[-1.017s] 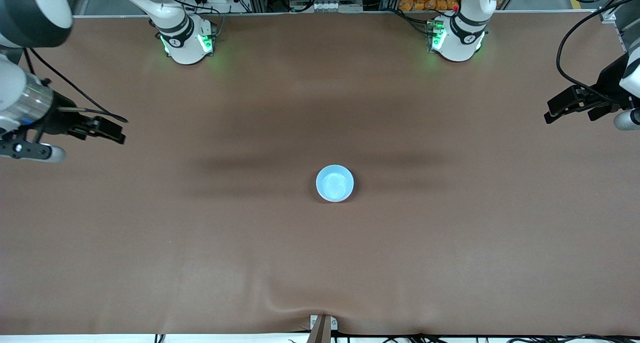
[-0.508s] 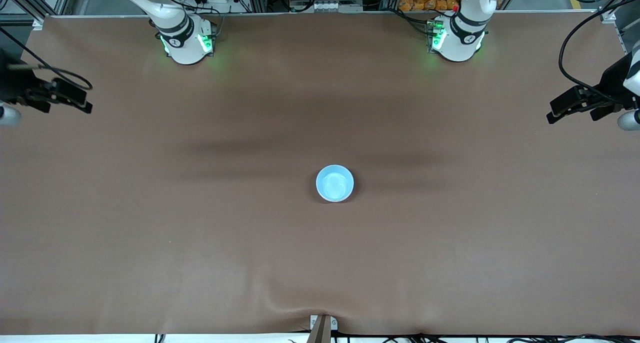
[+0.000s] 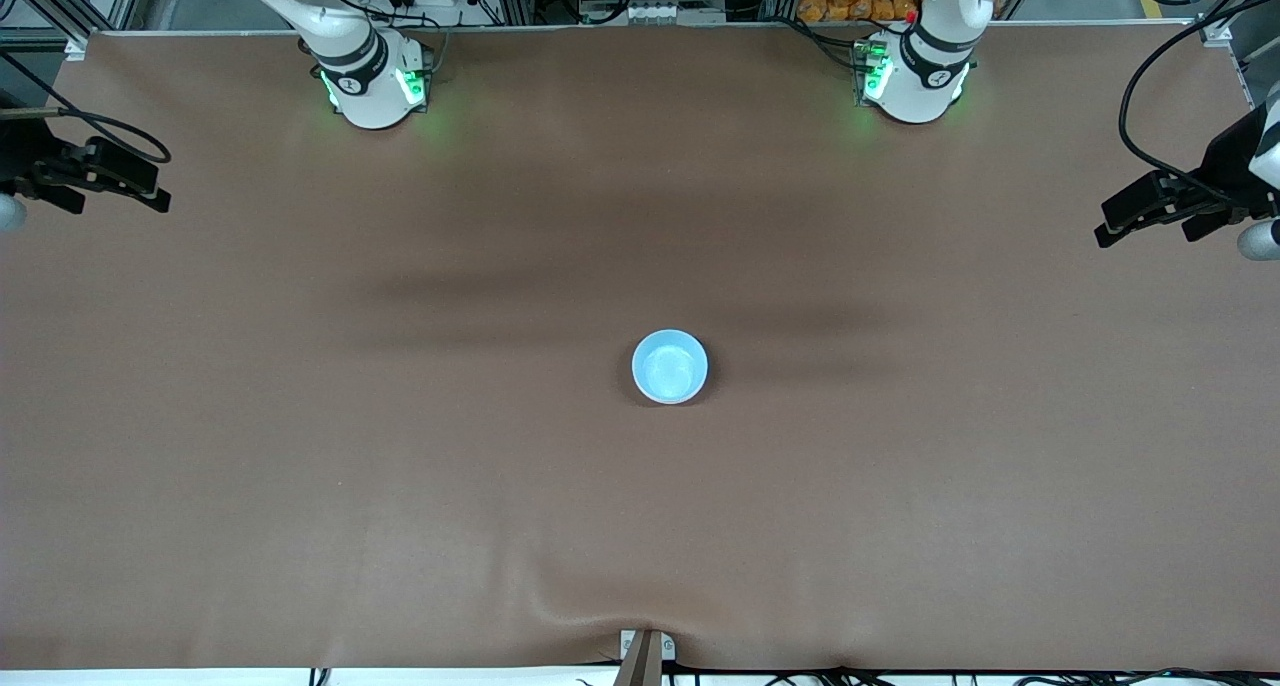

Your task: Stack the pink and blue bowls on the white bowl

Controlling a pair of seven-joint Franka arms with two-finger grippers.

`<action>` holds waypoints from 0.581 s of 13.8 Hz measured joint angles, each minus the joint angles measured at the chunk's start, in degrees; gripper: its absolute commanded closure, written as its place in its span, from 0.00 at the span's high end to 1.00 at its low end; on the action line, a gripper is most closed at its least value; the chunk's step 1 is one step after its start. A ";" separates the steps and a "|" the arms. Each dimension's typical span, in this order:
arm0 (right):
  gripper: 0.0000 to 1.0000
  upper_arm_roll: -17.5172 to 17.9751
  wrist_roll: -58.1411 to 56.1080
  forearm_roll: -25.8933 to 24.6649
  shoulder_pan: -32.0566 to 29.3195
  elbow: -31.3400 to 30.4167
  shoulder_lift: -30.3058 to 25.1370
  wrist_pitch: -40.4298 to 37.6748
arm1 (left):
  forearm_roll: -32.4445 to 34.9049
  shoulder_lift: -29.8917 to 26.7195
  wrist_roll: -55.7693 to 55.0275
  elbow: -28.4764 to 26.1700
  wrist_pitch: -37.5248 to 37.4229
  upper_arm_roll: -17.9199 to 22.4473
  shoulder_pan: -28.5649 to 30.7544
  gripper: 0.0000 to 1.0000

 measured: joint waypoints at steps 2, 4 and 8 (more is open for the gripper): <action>1.00 -0.06 -0.87 0.00 -0.63 -0.03 0.06 0.00 | 0.00 0.01 0.00 0.00 0.00 0.02 0.01 1.00; 1.00 0.10 -0.89 0.00 -0.63 -0.03 0.13 0.00 | 0.00 0.03 0.00 0.00 0.00 0.02 0.01 1.00; 1.00 0.25 -0.89 0.00 -0.63 -0.03 0.15 0.00 | 0.00 0.16 0.00 -0.01 -0.21 0.02 0.01 1.00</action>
